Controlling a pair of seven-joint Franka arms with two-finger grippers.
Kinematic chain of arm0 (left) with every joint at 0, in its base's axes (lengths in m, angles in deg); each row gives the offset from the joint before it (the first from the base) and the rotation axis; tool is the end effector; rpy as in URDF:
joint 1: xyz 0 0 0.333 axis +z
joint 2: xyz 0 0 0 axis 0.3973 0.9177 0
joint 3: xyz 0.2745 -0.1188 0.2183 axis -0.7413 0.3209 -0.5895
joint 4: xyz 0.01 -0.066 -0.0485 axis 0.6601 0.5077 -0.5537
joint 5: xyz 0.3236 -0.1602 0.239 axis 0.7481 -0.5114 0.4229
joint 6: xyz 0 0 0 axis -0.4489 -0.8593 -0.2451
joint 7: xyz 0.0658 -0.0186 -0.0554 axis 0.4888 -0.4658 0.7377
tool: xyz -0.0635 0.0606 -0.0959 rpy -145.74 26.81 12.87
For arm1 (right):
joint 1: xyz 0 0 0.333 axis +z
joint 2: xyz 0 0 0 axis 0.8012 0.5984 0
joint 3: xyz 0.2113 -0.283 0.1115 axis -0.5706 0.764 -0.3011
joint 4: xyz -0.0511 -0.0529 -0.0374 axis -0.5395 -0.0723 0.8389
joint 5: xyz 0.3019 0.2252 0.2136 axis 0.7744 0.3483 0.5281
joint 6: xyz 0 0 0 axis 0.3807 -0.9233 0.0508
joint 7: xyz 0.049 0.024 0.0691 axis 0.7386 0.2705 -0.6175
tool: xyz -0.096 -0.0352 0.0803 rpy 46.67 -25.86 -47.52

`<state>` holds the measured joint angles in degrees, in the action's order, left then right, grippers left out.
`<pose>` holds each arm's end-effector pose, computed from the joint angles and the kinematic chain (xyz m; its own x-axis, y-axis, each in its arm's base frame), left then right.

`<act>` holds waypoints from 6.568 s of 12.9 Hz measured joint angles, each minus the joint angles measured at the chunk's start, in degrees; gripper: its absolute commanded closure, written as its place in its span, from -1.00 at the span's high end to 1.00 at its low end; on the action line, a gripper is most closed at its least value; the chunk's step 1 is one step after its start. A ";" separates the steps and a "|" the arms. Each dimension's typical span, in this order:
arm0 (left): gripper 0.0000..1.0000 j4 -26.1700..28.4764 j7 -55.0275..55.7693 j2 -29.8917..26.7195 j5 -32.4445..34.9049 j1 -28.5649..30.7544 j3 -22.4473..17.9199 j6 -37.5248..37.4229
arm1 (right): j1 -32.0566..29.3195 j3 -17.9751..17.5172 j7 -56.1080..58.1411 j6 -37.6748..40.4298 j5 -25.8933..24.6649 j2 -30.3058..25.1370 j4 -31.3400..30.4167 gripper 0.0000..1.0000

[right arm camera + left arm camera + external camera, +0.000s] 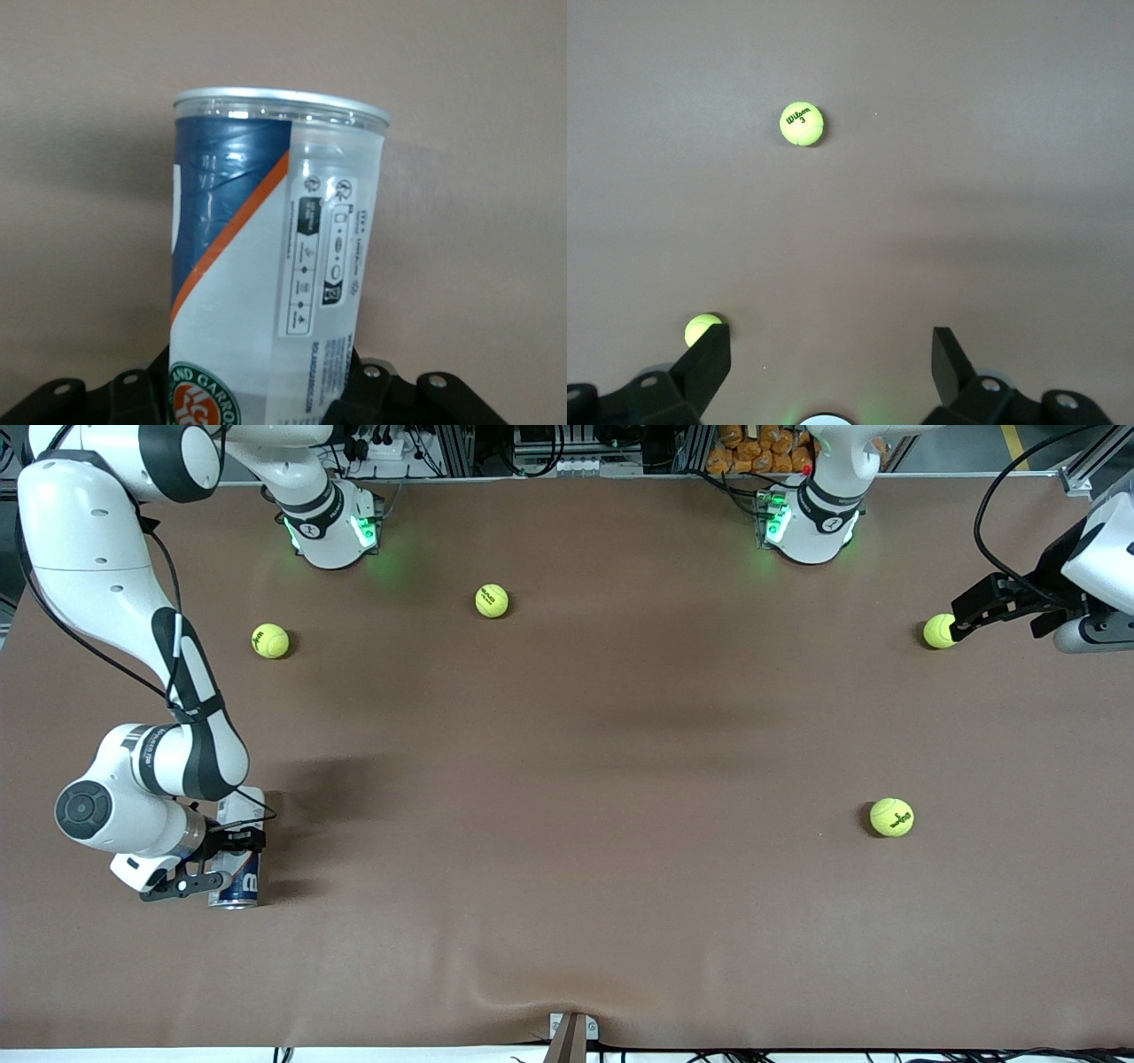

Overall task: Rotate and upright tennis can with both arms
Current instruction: 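Close the right gripper around the lying tennis can, then carry the can with the right gripper toward the table middle, then reach the left gripper to the can's lid end, then grasp the can lid with the left gripper while the right gripper withdraws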

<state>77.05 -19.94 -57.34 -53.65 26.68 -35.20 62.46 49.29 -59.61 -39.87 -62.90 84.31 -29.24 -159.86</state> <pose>0.5636 -0.0508 0.6706 0.9987 0.0362 -0.0347 0.0360 -0.9993 -0.0075 0.7675 -0.0763 0.1898 0.9665 0.2566 -0.0029 0.2566 -0.9662 0.0269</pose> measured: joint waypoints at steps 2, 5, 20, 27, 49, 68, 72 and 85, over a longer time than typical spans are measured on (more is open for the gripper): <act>1.00 0.00 0.00 0.00 0.00 0.00 -0.01 0.00 | 0.08 -0.86 5.62 -0.07 0.00 -0.73 1.32 0.36; 1.00 0.00 0.00 0.00 0.00 0.00 -0.02 0.00 | 0.38 -4.92 12.37 -0.06 -0.01 -2.95 2.32 0.36; 1.00 0.04 0.00 0.61 0.00 0.41 -0.24 0.00 | 31.15 -9.28 32.87 -0.40 -2.29 -6.45 2.40 0.43; 1.00 0.26 0.00 2.86 0.00 0.50 -0.22 -0.02 | 40.51 -7.77 32.11 -5.90 -8.74 -2.19 2.42 0.45; 1.00 1.35 0.00 19.38 -29.26 -2.36 0.95 6.82 | 41.04 -6.61 16.30 -10.44 -10.93 1.67 3.48 1.00; 0.87 16.05 -38.39 41.73 -95.93 -15.15 1.05 35.80 | 26.87 -5.70 -16.05 3.41 2.30 -9.45 4.48 1.00; 0.72 14.60 -39.76 43.51 -98.96 -17.83 1.11 39.66 | 16.56 -5.54 -16.07 17.30 2.30 -15.35 4.54 1.00; -1.00 7.86 -42.40 48.03 -103.72 -21.30 1.10 41.65 | -0.38 -5.55 -16.07 48.38 2.21 -40.40 2.83 1.00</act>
<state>84.91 -62.34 -9.31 -157.37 5.39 -34.10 104.11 48.91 -65.16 -55.94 -14.52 86.52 -69.64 -157.03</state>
